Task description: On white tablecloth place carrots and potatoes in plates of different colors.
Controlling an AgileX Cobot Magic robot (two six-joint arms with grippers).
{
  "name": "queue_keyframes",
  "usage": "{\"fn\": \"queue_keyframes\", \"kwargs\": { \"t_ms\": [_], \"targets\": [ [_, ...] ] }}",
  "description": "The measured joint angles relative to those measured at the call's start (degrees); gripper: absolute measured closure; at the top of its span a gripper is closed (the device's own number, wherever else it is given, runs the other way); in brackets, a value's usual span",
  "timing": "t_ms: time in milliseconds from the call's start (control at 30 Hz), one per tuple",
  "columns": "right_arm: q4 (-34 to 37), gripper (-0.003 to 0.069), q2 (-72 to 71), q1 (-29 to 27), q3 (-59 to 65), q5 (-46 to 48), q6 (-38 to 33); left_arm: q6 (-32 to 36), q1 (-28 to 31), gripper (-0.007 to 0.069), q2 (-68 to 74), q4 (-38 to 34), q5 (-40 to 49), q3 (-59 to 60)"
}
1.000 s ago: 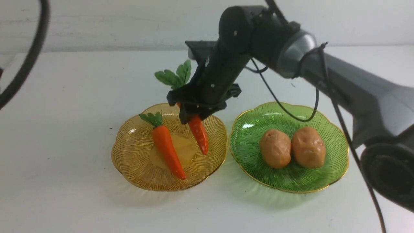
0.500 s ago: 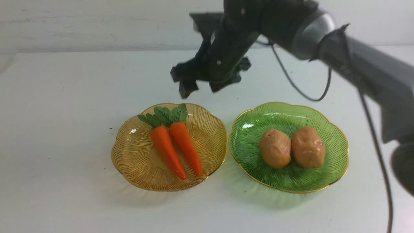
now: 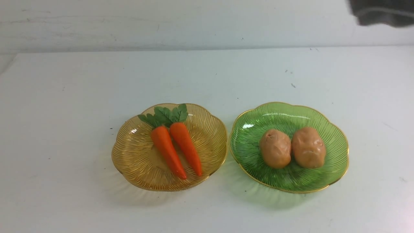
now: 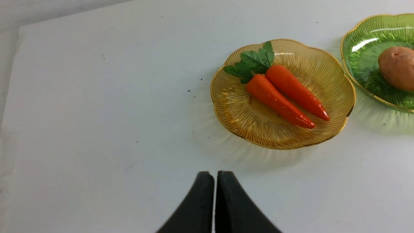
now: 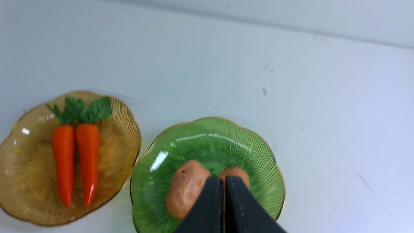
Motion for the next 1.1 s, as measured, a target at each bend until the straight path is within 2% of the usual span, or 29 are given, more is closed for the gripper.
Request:
{"fn": "queue_keyframes", "kwargs": {
  "t_ms": [100, 233, 300, 367, 500, 667, 933, 1100],
  "targets": [
    [-5.0, 0.067, -15.1, 0.0, 15.4, -10.2, 6.1, 0.0, 0.0, 0.0628, 0.0, 0.0, 0.0, 2.5],
    [-14.8, 0.0673, -42.6, 0.0, 41.4, -32.7, 16.0, -0.7, 0.0, 0.0628, 0.0, -0.1, -0.2, 4.7],
    [-19.8, 0.0673, -54.0, 0.0, 49.8, -37.1, 23.5, -1.4, 0.0, 0.0628, 0.0, -0.2, -0.8, 5.2],
    [-24.0, 0.0673, -62.9, 0.0, 55.5, -37.6, 29.4, -1.6, 0.0, 0.0628, 0.0, -0.2, -1.9, 5.3],
    [-30.7, 0.0673, -66.6, 0.0, 60.5, -40.4, 32.3, -1.8, 0.0, 0.0628, -0.1, -0.9, -3.5, 5.3],
    [-31.6, 0.0673, -66.6, 0.0, 62.9, -44.7, 32.4, -2.0, 0.0, 0.0628, -4.1, -2.6, -4.2, 5.3],
    [-32.3, 0.0673, -66.6, 0.0, 63.1, -45.0, 32.4, -1.9, 0.0, 0.0628, -16.2, -3.3, -7.2, 5.3],
    [-32.3, 0.0673, -66.6, 0.0, 63.1, -45.1, 32.5, -2.7, 0.0, 0.0628, -24.8, -3.1, -12.6, 8.1]
  ]
}}
